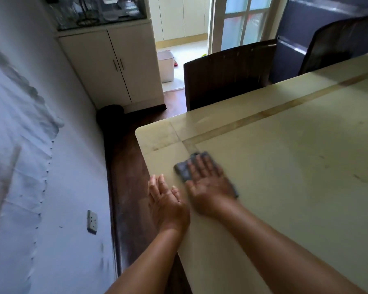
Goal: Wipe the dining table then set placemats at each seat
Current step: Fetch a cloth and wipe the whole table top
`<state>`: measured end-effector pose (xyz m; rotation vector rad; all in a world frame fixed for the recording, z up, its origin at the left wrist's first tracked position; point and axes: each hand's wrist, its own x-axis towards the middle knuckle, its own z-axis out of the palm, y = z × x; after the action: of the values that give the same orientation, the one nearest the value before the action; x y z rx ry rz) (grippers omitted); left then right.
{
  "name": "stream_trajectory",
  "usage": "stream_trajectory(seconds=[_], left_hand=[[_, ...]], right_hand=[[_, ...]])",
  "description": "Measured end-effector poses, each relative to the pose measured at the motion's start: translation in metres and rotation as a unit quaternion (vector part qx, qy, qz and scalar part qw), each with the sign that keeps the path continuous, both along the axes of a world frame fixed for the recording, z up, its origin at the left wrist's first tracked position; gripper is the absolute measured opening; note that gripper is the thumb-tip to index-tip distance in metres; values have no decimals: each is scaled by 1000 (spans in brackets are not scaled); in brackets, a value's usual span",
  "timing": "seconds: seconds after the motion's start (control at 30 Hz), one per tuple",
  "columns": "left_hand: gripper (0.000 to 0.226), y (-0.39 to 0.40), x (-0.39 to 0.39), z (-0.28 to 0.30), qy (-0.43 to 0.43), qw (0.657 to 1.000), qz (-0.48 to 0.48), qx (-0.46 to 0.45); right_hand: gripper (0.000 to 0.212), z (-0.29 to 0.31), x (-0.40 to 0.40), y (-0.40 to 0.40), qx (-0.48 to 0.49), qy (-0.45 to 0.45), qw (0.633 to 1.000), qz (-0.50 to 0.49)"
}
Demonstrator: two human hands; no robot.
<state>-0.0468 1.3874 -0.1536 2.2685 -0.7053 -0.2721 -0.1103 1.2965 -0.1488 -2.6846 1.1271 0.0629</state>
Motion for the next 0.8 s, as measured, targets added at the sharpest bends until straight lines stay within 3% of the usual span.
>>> stream_trajectory(seconds=[0.13,0.2,0.33,0.5,0.57,0.67,0.8], left_hand=[[68,3,-2,6,2,1000,12,-7],[68,1,-3,6,-18,1000,7,19],[68,0,-4,7,-33,998,6,46],[60,-4,-2,5,-39,997,4,64],[55,-3,-1,3,-39,997,11,64],[60,-3,3,4,-35,997,6,66],[64,-1,4,6,-51,996,15,67]], right_hand=[[58,1,4,-2,18,-2,992,126],[56,5,-5,-33,20,-5,990,137],[56,15,-13,-102,21,-8,999,-26],[58,13,19,-124,38,-14,970,-240],[59,10,49,-107,41,-18,980,-196],[58,5,83,-68,36,-32,999,-19],[57,3,73,-43,34,-43,992,115]])
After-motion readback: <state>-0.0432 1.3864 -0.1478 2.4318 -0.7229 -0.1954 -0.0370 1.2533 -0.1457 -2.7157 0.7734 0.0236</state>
